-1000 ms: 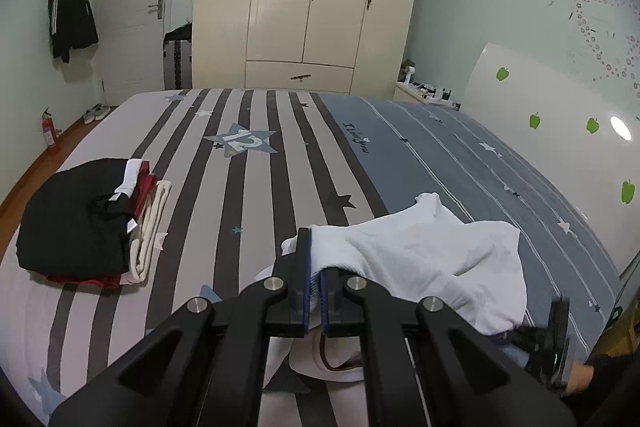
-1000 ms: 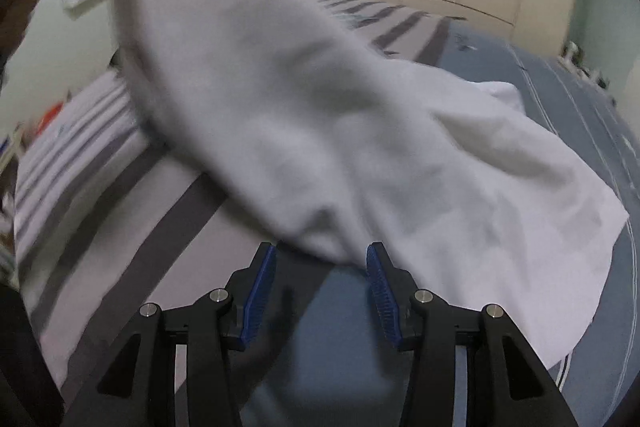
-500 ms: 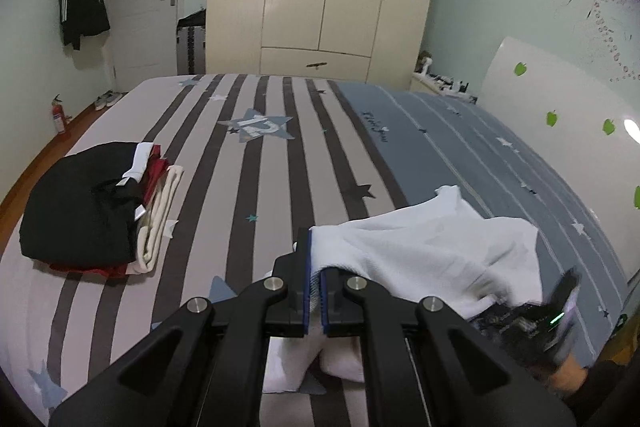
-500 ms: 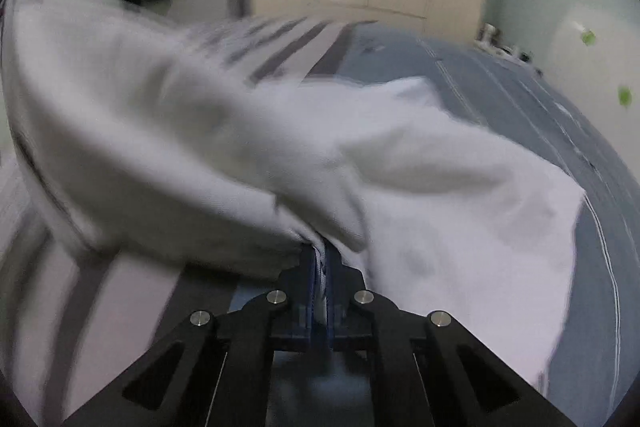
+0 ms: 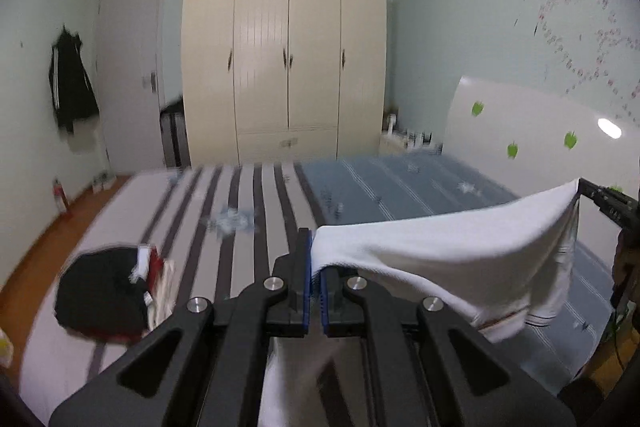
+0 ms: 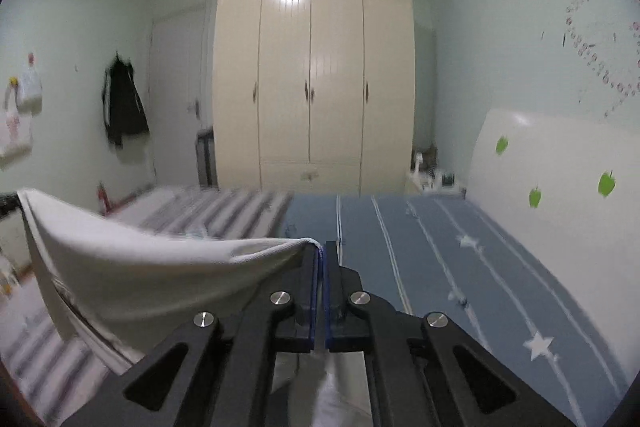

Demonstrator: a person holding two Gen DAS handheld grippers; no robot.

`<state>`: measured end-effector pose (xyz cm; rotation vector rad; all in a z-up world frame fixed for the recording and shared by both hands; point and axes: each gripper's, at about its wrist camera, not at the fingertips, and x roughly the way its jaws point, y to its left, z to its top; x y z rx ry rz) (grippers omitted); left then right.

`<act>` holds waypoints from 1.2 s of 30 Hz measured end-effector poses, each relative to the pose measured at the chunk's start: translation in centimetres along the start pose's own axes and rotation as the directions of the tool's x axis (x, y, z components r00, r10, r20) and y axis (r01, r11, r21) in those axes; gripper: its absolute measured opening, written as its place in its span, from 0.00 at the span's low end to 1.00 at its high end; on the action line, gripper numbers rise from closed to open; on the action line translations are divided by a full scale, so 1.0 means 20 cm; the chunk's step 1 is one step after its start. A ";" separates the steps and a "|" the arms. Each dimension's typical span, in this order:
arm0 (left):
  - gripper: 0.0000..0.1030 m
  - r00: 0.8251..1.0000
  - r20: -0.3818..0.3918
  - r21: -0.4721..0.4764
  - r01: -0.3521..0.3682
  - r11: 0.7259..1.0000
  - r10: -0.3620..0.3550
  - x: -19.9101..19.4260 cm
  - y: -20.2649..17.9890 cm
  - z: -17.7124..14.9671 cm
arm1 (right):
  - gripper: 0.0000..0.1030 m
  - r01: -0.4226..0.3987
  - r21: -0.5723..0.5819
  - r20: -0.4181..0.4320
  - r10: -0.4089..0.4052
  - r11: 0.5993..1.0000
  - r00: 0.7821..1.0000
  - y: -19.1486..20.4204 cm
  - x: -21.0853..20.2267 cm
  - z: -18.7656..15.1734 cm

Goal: Fold clothes
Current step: 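Raise the shirt high with both tools, holding it stretched between them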

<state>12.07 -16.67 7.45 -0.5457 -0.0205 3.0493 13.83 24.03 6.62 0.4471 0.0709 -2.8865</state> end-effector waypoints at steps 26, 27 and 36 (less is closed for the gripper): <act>0.02 0.983 -0.038 -0.038 -0.179 0.983 0.177 1.36 0.01 0.94 | 0.00 0.095 0.115 -0.122 -0.081 0.989 0.989 -0.38 1.48 0.94; 0.02 0.981 -0.035 -0.031 -0.190 0.981 0.189 1.45 -0.01 1.02 | 0.00 0.104 0.119 -0.120 -0.090 0.987 0.989 -0.38 1.56 1.01; 0.02 0.983 0.075 -0.055 -0.164 0.985 0.167 1.32 0.00 1.80 | 0.01 0.051 0.092 -0.026 -0.049 0.994 0.998 -0.55 1.57 1.85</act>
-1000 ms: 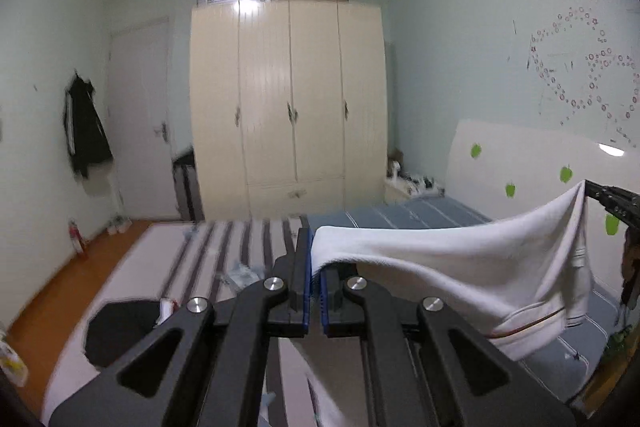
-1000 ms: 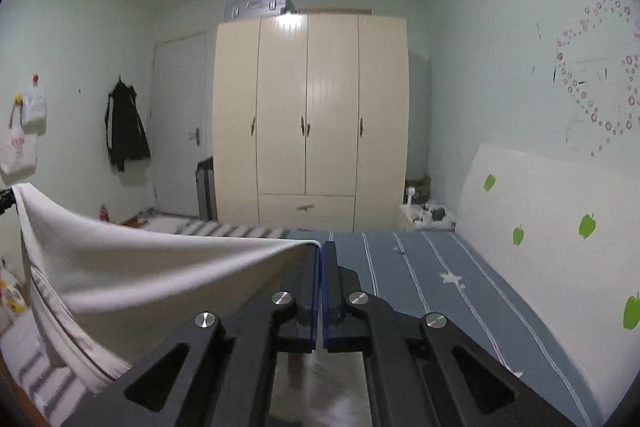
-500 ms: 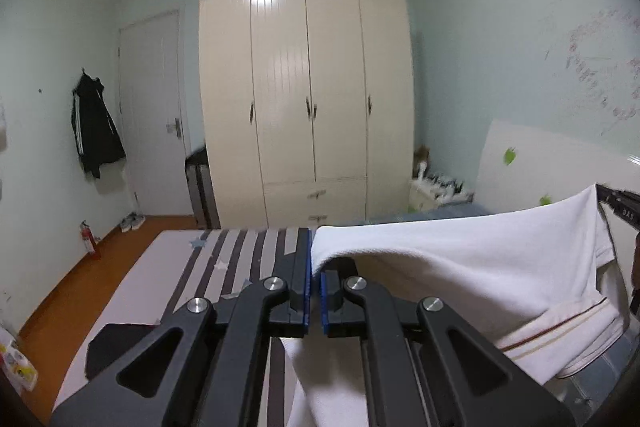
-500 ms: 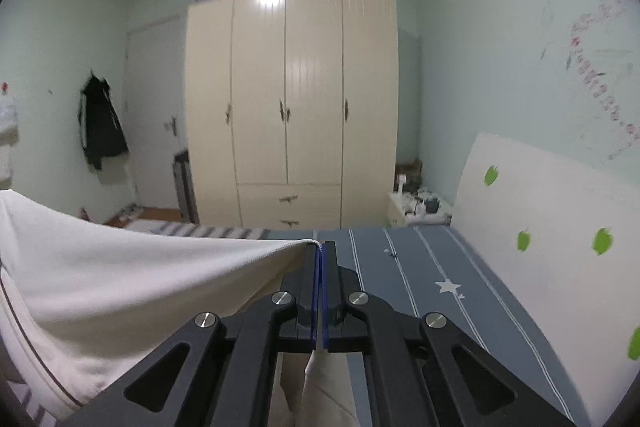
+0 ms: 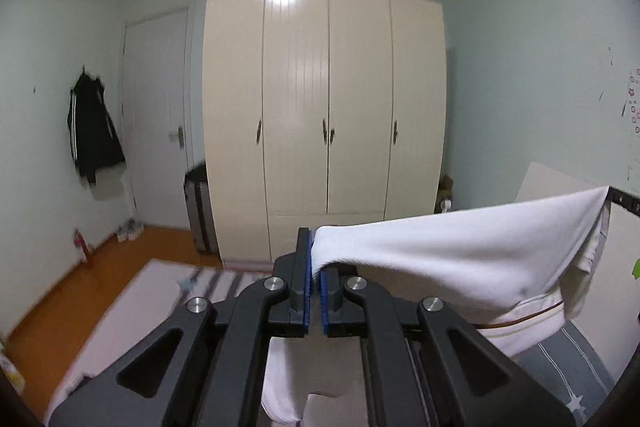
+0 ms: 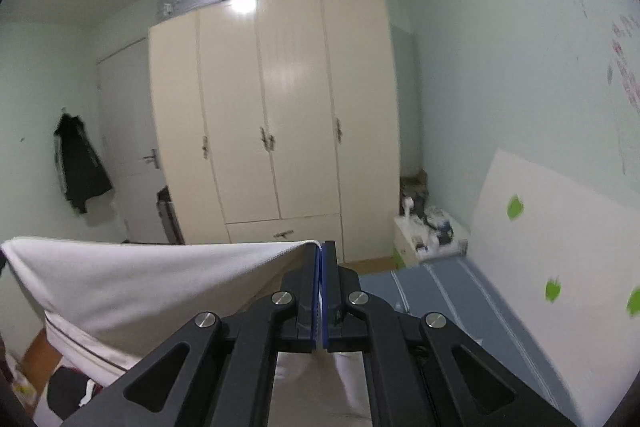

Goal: Fold clothes
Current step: 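Raise the shirt high with both tools, holding it stretched between them, then swing the shirt down onto the bed and open both tools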

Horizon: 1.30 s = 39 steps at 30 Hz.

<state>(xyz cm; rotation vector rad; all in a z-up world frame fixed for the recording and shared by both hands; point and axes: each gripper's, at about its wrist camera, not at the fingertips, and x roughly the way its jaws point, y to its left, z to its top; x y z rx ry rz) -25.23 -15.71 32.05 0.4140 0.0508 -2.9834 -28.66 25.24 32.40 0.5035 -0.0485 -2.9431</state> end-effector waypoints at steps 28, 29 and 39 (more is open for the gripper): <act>0.06 0.736 -0.676 0.018 0.074 0.997 -0.042 -1.14 0.16 -3.45 | 0.02 -0.067 -0.112 -0.667 -0.025 0.991 0.745 0.09 -0.82 -3.67; 0.07 0.729 -0.682 -0.001 0.078 0.997 -0.058 -1.15 0.17 -3.46 | 0.02 -0.069 -0.104 -0.678 -0.020 0.992 0.735 0.08 -0.85 -3.71; 0.36 0.825 -0.565 -0.044 -0.017 0.999 -0.011 -1.14 0.52 -3.26 | 0.38 0.020 -0.074 -0.565 -0.058 0.997 0.823 -0.19 -0.86 -3.49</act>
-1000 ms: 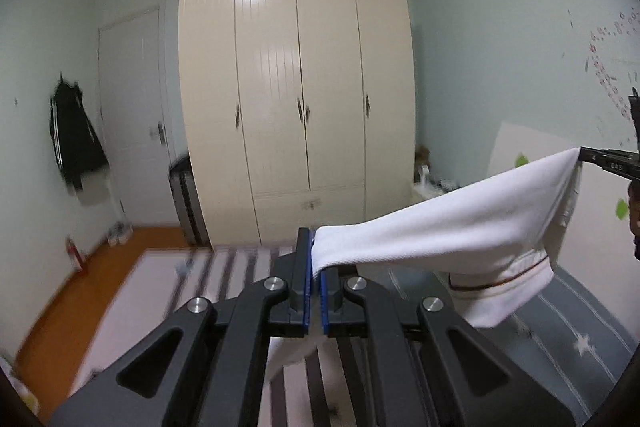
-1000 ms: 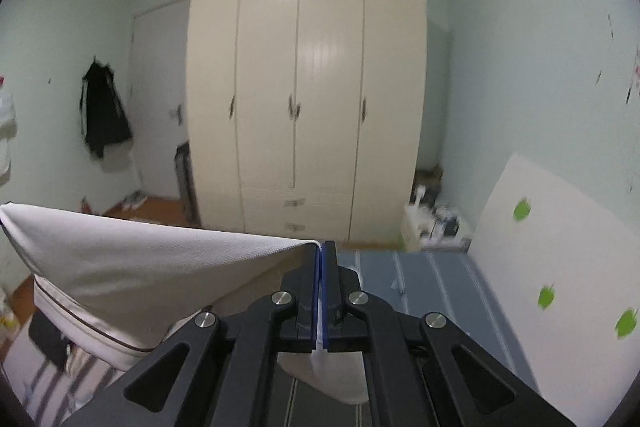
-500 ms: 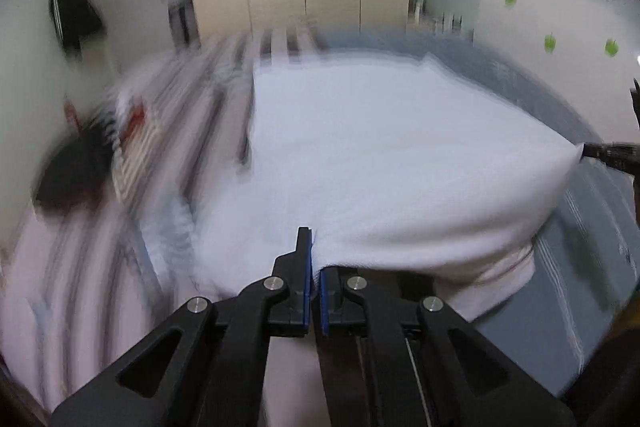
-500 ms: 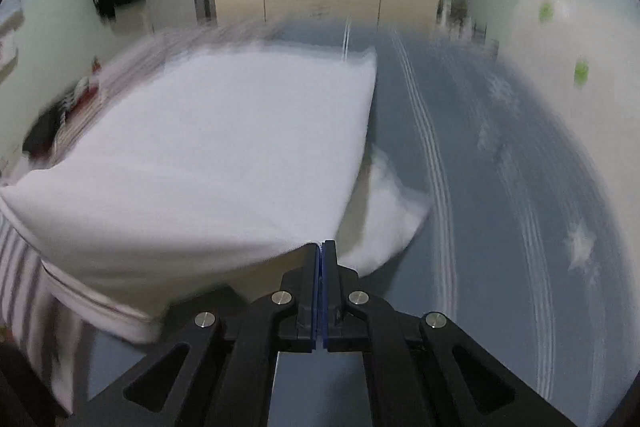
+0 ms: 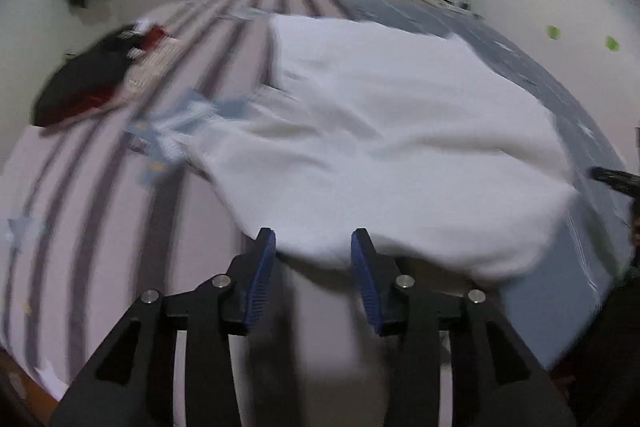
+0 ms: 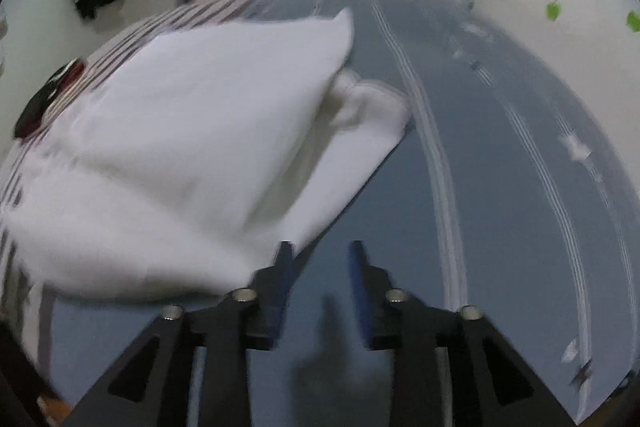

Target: Fold clothes

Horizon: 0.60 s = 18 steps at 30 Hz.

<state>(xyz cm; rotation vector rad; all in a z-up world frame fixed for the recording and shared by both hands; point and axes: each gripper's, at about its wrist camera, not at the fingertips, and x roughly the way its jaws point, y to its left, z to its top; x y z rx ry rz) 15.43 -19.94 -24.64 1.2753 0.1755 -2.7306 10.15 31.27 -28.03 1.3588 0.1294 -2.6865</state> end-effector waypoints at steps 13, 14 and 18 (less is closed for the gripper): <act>0.36 0.988 -0.079 -0.300 0.106 0.948 -0.135 0.60 0.47 0.26 | 0.44 -0.023 0.221 -0.063 0.038 0.975 0.997 -0.25 0.61 0.34; 0.36 0.984 -0.095 -0.288 0.118 0.950 -0.151 0.63 0.45 0.26 | 0.48 -0.032 0.223 -0.054 0.045 0.974 0.997 -0.24 0.63 0.35; 0.22 0.991 -0.082 -0.212 0.090 0.973 -0.109 0.67 0.38 0.27 | 0.57 -0.078 0.209 0.008 0.078 0.975 0.997 -0.20 0.65 0.34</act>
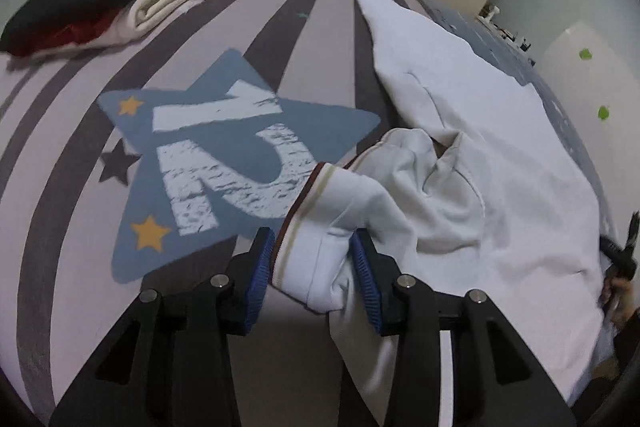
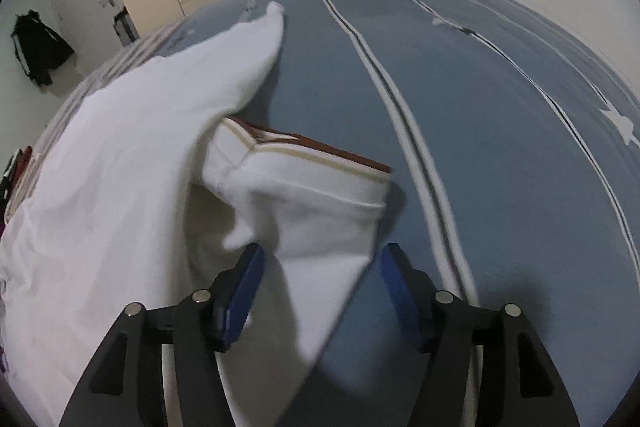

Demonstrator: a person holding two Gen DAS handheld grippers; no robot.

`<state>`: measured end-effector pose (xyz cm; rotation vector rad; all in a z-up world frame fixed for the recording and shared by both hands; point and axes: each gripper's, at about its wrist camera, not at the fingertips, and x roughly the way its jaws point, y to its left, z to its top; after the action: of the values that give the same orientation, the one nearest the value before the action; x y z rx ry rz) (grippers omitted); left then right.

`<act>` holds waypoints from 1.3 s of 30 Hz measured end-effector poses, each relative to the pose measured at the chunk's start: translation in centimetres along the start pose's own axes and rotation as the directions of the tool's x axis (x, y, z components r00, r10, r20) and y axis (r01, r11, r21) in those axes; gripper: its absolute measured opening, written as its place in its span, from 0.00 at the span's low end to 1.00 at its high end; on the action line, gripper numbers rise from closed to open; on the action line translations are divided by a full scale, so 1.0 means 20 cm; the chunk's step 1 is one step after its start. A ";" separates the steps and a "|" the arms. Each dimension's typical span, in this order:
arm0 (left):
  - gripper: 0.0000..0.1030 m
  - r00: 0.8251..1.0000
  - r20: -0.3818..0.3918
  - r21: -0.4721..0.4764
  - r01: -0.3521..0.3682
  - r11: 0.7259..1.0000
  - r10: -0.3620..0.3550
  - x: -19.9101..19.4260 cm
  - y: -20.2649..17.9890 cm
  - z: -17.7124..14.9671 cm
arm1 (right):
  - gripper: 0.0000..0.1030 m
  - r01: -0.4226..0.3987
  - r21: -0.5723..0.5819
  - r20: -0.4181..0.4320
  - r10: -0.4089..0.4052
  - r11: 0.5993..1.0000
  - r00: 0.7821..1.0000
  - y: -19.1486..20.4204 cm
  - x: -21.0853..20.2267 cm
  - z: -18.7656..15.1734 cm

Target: Fold clothes

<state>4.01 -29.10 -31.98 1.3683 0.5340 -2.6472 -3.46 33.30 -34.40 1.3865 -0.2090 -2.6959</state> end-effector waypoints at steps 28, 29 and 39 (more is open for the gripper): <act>0.18 0.892 0.190 -0.093 -0.399 0.912 0.410 -0.63 0.21 0.11 | 0.21 0.231 0.225 -0.134 -0.205 0.947 0.970 -0.37 -0.59 -0.06; 0.38 0.875 0.214 -0.098 -0.423 0.901 0.434 -0.66 0.21 0.10 | 0.22 0.198 0.194 -0.126 -0.175 0.961 0.976 -0.33 -0.61 -0.09; 0.49 0.971 0.201 0.350 -0.191 0.917 0.126 -0.71 -0.31 -0.25 | 0.38 0.073 -0.469 -0.017 -0.091 0.880 0.996 0.49 -0.66 -0.45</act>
<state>14.59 -22.44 -21.63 1.1780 -0.0995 -2.7855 11.78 24.89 -27.43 1.3108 0.4880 -2.5334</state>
